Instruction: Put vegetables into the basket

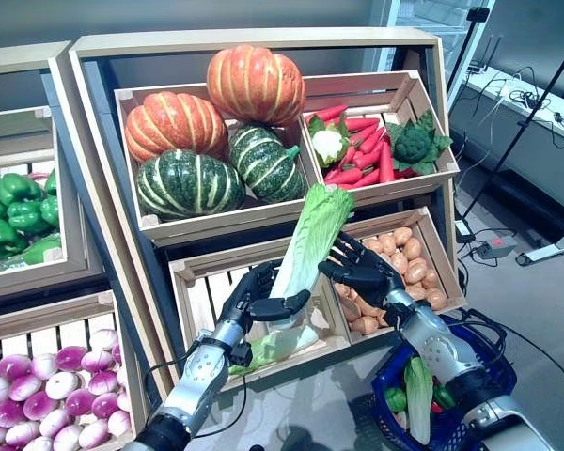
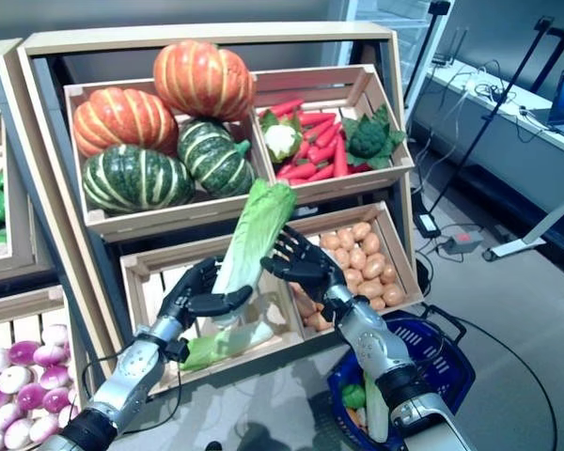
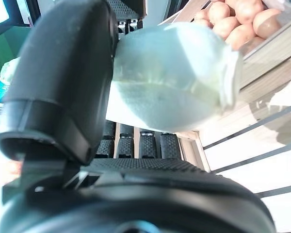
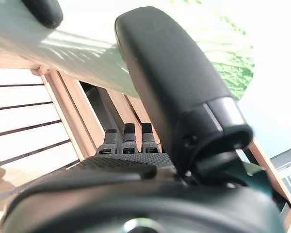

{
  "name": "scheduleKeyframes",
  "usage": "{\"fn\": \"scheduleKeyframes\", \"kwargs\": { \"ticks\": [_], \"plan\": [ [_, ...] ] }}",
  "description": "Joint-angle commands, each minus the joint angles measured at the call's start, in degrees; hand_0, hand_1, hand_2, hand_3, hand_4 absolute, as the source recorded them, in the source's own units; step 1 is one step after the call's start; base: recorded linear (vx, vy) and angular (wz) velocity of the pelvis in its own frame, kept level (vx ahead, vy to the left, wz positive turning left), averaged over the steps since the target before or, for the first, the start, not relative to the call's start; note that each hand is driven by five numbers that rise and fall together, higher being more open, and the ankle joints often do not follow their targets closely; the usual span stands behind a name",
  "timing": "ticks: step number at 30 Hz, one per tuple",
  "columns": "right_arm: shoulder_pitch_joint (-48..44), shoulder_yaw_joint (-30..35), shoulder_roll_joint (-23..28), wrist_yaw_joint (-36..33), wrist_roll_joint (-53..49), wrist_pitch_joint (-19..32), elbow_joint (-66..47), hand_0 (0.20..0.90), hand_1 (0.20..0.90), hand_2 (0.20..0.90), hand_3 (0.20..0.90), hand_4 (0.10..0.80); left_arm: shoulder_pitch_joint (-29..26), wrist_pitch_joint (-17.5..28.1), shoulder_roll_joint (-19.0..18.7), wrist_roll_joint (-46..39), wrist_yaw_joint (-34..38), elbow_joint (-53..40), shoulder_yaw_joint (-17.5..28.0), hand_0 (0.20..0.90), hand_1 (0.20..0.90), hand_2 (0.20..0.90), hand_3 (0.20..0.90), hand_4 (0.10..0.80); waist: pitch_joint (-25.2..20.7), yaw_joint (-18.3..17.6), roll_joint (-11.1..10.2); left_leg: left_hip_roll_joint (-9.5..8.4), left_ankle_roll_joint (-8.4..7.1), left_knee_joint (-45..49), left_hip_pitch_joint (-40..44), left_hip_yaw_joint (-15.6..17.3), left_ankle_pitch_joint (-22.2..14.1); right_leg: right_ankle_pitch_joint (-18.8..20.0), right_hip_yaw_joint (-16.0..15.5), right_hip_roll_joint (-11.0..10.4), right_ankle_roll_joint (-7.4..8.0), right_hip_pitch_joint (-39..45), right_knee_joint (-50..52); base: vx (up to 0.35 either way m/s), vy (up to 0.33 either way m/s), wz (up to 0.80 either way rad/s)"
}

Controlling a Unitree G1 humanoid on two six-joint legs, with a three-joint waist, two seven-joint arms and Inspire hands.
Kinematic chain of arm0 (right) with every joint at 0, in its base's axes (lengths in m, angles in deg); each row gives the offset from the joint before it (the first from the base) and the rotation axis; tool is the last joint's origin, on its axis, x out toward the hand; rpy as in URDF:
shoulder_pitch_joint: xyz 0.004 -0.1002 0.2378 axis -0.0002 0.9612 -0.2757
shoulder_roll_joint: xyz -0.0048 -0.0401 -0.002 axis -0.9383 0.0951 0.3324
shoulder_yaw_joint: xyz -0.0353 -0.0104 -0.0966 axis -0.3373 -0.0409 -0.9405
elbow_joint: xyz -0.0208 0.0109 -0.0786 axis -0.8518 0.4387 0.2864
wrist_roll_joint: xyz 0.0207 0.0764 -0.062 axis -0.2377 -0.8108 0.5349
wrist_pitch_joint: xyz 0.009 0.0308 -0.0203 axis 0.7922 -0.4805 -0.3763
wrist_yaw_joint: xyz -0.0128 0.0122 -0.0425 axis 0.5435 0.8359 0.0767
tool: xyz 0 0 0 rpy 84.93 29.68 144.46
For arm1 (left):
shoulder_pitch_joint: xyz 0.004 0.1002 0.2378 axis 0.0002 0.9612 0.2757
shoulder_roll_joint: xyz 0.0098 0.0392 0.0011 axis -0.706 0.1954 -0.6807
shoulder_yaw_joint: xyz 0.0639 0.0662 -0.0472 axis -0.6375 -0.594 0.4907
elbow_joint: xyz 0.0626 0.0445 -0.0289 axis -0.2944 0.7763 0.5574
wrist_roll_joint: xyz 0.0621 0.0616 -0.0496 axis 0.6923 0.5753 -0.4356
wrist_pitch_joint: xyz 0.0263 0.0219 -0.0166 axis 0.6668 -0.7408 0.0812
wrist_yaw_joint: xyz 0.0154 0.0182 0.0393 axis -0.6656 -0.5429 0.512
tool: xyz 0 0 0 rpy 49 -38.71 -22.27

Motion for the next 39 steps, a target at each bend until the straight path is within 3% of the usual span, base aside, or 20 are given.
{"fn": "scheduleKeyframes", "kwargs": {
  "ticks": [1,4,9,14,20,25,26,27,38,39],
  "plan": [
    [-16.32,1.84,-6.74,8.73,-13.82,2.56,-2.80,0.900,0.900,0.900,0.900,0.800,-8.20,6.57,3.23,5.08,-8.12,-5.09,-13.31,0.300,0.300,0.300,0.300,0.400,-2.73,1.07,-0.03,-0.02,-0.17,0.08,3.26,1.15,-7.98,3.90,-0.53,-1.53,-1.61,-3.20,-0.07,0.000,0.000,0.00],
    [-16.43,2.65,-7.98,11.96,-22.00,0.41,-4.00,0.900,0.900,0.900,0.900,0.800,-7.72,6.58,3.03,4.75,-8.77,-5.27,-13.62,0.300,0.300,0.300,0.300,0.400,-2.97,1.50,0.02,-0.16,-0.15,0.08,3.33,0.83,-8.11,3.82,-0.78,-1.54,-1.58,-3.02,-0.07,0.000,0.000,0.00],
    [-17.34,3.95,-8.87,9.86,-29.43,1.10,-3.50,0.900,0.900,0.900,0.900,0.800,-7.75,6.66,2.86,4.74,-9.23,-5.56,-14.32,0.300,0.300,0.300,0.300,0.400,-3.36,1.74,0.02,-0.21,-0.11,0.08,3.45,0.73,-8.31,3.74,-0.86,-1.47,-1.60,-2.90,-0.07,0.001,-0.002,0.02],
    [-18.41,5.62,-12.28,9.17,-44.22,6.24,-4.49,0.900,0.900,0.900,0.900,0.800,-8.65,7.33,3.61,5.55,-7.06,-4.89,-16.28,0.300,0.300,0.300,0.300,0.400,-3.49,1.50,0.47,-0.24,0.10,0.08,3.56,0.99,-8.42,3.69,-0.53,-1.33,-1.71,-2.96,-0.07,0.000,0.002,0.03],
    [-20.00,5.25,-14.25,7.31,-39.22,9.67,-5.63,0.900,0.900,0.900,0.900,0.800,-9.77,6.80,4.63,6.34,-4.64,-4.99,-18.15,0.300,0.300,0.300,0.300,0.400,-3.37,1.61,0.83,-0.33,0.24,0.08,3.47,0.82,-8.39,3.56,-0.48,-1.38,-1.89,-2.91,-0.07,0.000,0.000,0.00],
    [-21.32,3.95,-12.19,8.22,-32.39,7.33,-5.06,0.900,0.900,0.900,0.900,0.800,-10.13,6.29,4.32,5.77,-4.82,-5.05,-18.08,0.300,0.300,0.300,0.300,0.400,-3.52,1.65,0.56,-0.53,0.18,0.08,3.25,0.59,-8.35,3.53,-0.51,-1.34,-1.94,-3.06,-0.07,-0.001,-0.001,0.03],
    [-21.37,3.79,-11.88,8.77,-32.01,7.14,-4.92,0.458,0.458,0.458,0.458,0.505,-10.14,6.35,4.32,5.70,-4.90,-4.90,-18.01,0.300,0.300,0.300,0.300,0.400,-3.56,1.64,0.53,-0.54,0.17,0.08,3.22,0.58,-8.36,3.50,-0.53,-1.32,-1.95,-3.07,-0.07,-0.003,-0.002,0.04],
    [-21.41,3.54,-11.33,9.76,-31.12,6.50,-4.73,0.300,0.300,0.300,0.300,0.400,-10.11,6.42,4.31,5.65,-5.06,-4.73,-17.89,0.300,0.300,0.300,0.300,0.400,-3.61,1.65,0.46,-0.55,0.16,0.08,3.18,0.54,-8.33,3.49,-0.56,-1.30,-1.97,-3.08,-0.07,0.000,0.000,0.00],
    [-20.53,3.33,-7.72,10.67,-23.86,4.81,-3.11,0.300,0.300,0.300,0.300,0.400,-9.23,6.98,3.21,4.61,-6.70,-4.19,-16.40,0.305,0.305,0.305,0.305,0.403,-3.58,1.38,0.19,-0.45,0.15,0.08,3.22,0.60,-8.18,3.66,-0.42,-1.17,-2.01,-3.14,-0.07,0.000,0.000,0.00],
    [-20.36,3.48,-7.39,10.81,-23.39,4.60,-2.75,0.300,0.300,0.300,0.300,0.400,-9.17,6.99,3.23,4.44,-6.65,-3.90,-16.12,0.366,0.366,0.366,0.366,0.444,-3.54,1.29,0.17,-0.45,0.18,0.08,3.22,0.64,-8.19,3.69,-0.33,-1.15,-2.00,-3.18,-0.07,0.000,0.000,0.00]
  ]
}}
